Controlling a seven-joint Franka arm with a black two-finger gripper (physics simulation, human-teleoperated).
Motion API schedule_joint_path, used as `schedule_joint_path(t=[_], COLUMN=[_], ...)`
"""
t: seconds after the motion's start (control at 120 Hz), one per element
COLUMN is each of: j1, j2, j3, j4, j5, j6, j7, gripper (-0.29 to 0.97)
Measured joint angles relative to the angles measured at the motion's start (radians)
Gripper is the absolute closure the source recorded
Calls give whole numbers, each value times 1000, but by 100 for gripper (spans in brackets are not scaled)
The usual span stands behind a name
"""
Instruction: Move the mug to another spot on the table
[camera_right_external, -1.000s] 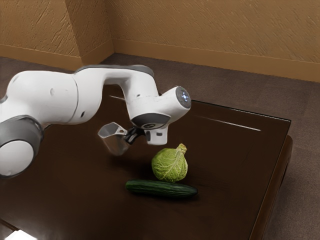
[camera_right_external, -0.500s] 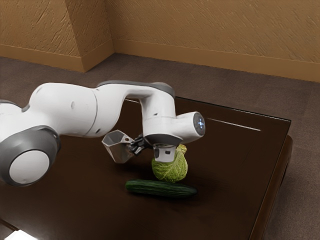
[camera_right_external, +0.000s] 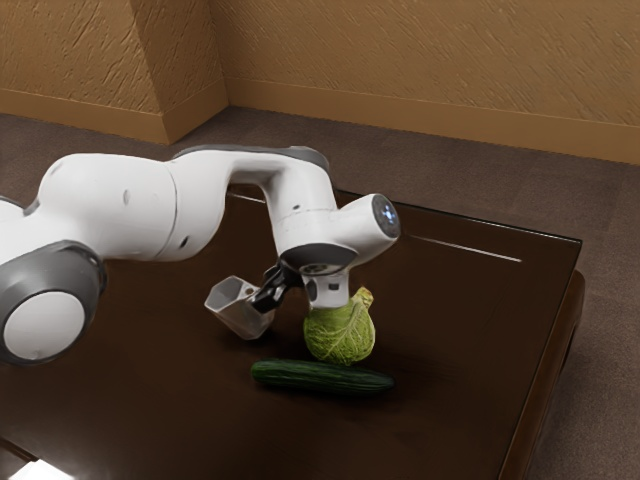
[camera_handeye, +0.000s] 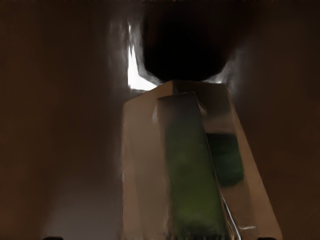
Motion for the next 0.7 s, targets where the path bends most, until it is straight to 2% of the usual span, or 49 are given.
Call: schedule_joint_path(t=[0.1, 0.183, 0.242, 0.333, 0.475, 0.567, 0.7], j1=[23, 47, 89, 146, 262, 293, 293], j2=[-74, -199, -263, -329, -394, -410, -422], j3=[4, 5, 9, 43, 82, 82, 82], j4=[-4, -19, 21, 102, 140, 140, 135], j5=[-121, -229, -327, -440, -599, -662, -706], j6=[33, 50, 60, 83, 104, 78, 49], j7=[15, 35, 54, 75, -13, -83, -177], gripper=[12, 9, 7, 5, 4, 3, 3])
